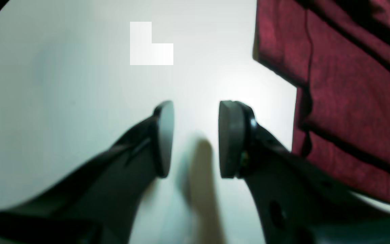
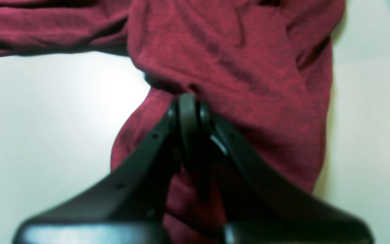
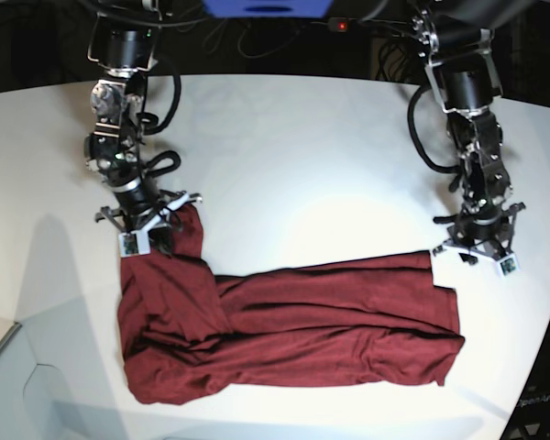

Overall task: Layout the t-shirt on the table in an organized manner, then fold the t-shirt properly
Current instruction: 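Lower the right gripper onto the bunched shirt end and grasp it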

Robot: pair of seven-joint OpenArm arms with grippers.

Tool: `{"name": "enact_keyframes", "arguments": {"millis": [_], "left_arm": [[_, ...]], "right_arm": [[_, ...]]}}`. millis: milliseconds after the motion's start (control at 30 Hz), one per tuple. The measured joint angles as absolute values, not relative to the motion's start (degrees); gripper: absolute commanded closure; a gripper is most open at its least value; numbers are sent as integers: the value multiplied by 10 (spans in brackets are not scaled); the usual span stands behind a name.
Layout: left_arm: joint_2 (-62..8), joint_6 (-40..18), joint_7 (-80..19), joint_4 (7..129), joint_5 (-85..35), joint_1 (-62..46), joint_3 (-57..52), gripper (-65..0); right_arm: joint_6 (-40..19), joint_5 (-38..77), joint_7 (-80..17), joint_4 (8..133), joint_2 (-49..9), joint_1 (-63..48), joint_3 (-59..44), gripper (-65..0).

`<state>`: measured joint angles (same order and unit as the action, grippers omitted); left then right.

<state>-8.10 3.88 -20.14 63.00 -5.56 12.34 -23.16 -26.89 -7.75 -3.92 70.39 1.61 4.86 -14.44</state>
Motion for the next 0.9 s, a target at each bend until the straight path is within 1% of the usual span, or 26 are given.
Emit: {"name": "enact_keyframes", "arguments": {"millis": [100,200,300,367,467,533,633,733,833,900], "left_arm": [[-81,39,-199,634,-56,119,-232,-217],[-81,39,-203,646,-55,107,-232,-217],[-81,39,-203,672,-54,92,-231,-217],[-81,39,-201,695,-55,79,-231,-217],[-81,39,-206,728,-56,56,-231,-217],[-81,38,-208,752,-54,41,-232,-217],[-82,38,-206,771,-56,25,-232,-217],[-82,38,-205,773,-56,19,-232,-217],[-83,39,-204,773,-55,19,-232,-217],[-82,39,-204,773,-56,19,-232,-217]], "right_arm": [[-269,-77,-44,738,16,49,-145,0],[-269,-78,-44,762,16,77,-144,0],[-269,-76,-57,778,16,117,-140,0],[-270,-78,-89,779,14,153,-130,0],[-269,-77,-111,781,14,212,-114,0],[-269,-74,-123,785,14,233,-105,-21],[-269,-73,-173,788,13,219,-79,-105],[-269,-79,-193,781,16,163,-59,-251],[-269,-81,-198,777,13,120,-26,-380],[-269,-79,-195,777,16,112,-22,-427]]}}
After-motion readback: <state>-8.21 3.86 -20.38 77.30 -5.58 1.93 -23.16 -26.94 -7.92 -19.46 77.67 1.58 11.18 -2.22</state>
